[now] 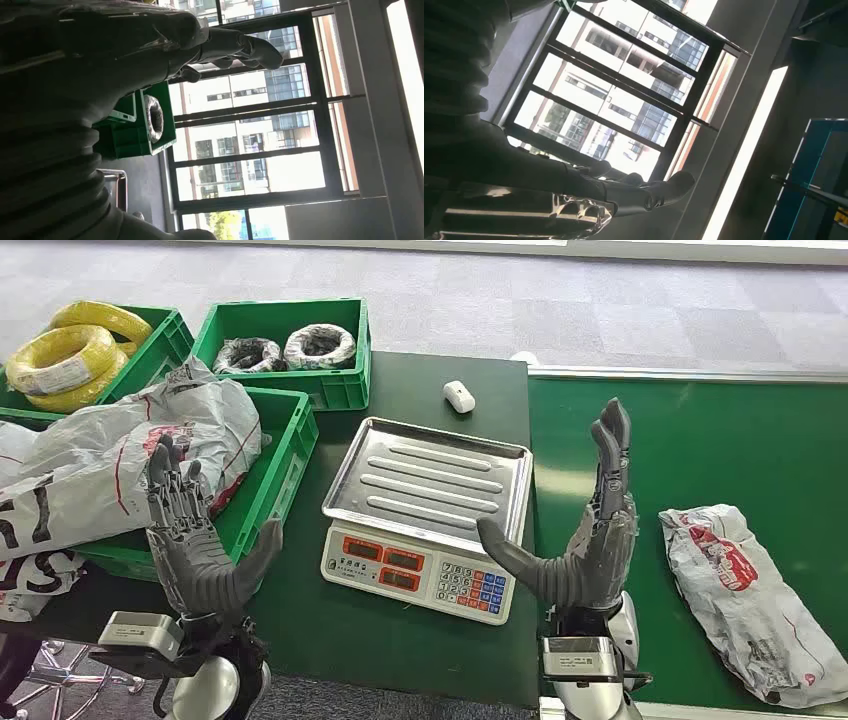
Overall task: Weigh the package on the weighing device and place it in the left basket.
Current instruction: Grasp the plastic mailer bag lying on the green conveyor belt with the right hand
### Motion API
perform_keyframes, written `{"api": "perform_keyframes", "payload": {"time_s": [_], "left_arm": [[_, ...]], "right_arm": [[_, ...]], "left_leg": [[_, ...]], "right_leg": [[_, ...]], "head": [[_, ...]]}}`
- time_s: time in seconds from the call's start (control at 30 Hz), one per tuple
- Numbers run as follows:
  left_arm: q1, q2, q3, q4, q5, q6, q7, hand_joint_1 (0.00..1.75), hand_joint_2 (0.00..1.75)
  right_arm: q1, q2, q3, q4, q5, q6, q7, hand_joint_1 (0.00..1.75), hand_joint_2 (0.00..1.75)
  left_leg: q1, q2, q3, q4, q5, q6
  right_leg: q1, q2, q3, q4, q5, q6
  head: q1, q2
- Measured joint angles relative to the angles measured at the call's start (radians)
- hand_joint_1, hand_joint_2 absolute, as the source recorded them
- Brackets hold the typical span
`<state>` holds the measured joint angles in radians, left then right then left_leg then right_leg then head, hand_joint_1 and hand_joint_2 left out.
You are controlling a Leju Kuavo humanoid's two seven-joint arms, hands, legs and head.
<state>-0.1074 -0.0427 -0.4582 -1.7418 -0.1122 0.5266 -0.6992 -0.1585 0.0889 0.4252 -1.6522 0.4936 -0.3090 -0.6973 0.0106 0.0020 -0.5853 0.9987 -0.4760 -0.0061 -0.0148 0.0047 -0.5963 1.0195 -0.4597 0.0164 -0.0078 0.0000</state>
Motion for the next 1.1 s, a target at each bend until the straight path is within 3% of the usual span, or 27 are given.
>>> {"api": "perform_keyframes", "payload": {"time_s": [0.37, 0.43, 0.6, 0.73, 0.83, 0.97, 1.1], "left_arm": [[0.000, 0.000, 0.000, 0.000, -0.002, 0.001, 0.000, 0.00, 1.75], [0.000, 0.000, 0.000, 0.000, -0.003, 0.001, 0.000, 0.00, 1.75], [0.001, 0.000, 0.000, 0.000, -0.004, -0.002, 0.000, 0.00, 1.75], [0.002, 0.000, 0.000, 0.000, -0.005, -0.002, 0.000, 0.00, 1.75], [0.013, 0.001, 0.001, -0.003, -0.007, -0.002, 0.000, 0.00, 1.75], [0.044, 0.004, 0.001, -0.015, -0.014, 0.000, 0.000, 0.00, 1.75], [0.051, 0.006, 0.001, -0.020, -0.017, 0.001, 0.000, 0.00, 1.75]], "right_arm": [[-0.022, 0.002, 0.000, 0.010, 0.047, -0.026, 0.022, 0.00, 1.75], [-0.031, 0.002, -0.007, 0.018, 0.154, -0.089, 0.085, 0.00, 1.75], [-0.085, -0.003, -0.107, 0.092, 0.489, -0.268, 0.333, 0.00, 1.75], [-0.112, -0.014, -0.176, 0.146, 0.583, -0.294, 0.410, 0.00, 1.75], [-0.153, -0.046, -0.252, 0.222, 0.724, -0.308, 0.530, 0.00, 1.75], [-0.202, -0.111, -0.370, 0.342, 0.775, -0.321, 0.569, 0.00, 1.75], [-0.214, -0.136, -0.410, 0.393, 0.777, -0.321, 0.571, 0.00, 1.75]], "left_leg": [[0.000, 0.000, 0.000, 0.000, 0.000, 0.000], [0.000, 0.000, 0.000, 0.000, 0.000, 0.000], [0.000, 0.000, 0.000, 0.000, 0.000, 0.000], [0.000, 0.000, 0.000, 0.000, 0.000, 0.000], [0.000, -0.001, 0.001, 0.001, 0.000, 0.000], [-0.001, -0.002, 0.000, 0.001, 0.000, 0.001], [-0.001, -0.002, 0.000, 0.001, 0.000, 0.001]], "right_leg": [[0.000, 0.000, 0.000, 0.000, 0.000, 0.000], [0.000, 0.000, 0.000, 0.000, 0.000, 0.000], [0.000, 0.000, 0.001, 0.000, 0.000, 0.000], [0.000, 0.000, 0.001, 0.000, 0.000, 0.000], [0.000, 0.000, 0.001, 0.000, 0.000, 0.000], [-0.001, -0.002, 0.001, 0.000, 0.001, 0.000], [-0.001, -0.002, 0.001, 0.000, 0.001, 0.000]], "head": [[0.000, 0.000], [0.000, 0.000], [0.000, 0.000], [0.000, 0.000], [0.000, 0.000], [0.000, 0.000], [0.000, 0.000]]}}
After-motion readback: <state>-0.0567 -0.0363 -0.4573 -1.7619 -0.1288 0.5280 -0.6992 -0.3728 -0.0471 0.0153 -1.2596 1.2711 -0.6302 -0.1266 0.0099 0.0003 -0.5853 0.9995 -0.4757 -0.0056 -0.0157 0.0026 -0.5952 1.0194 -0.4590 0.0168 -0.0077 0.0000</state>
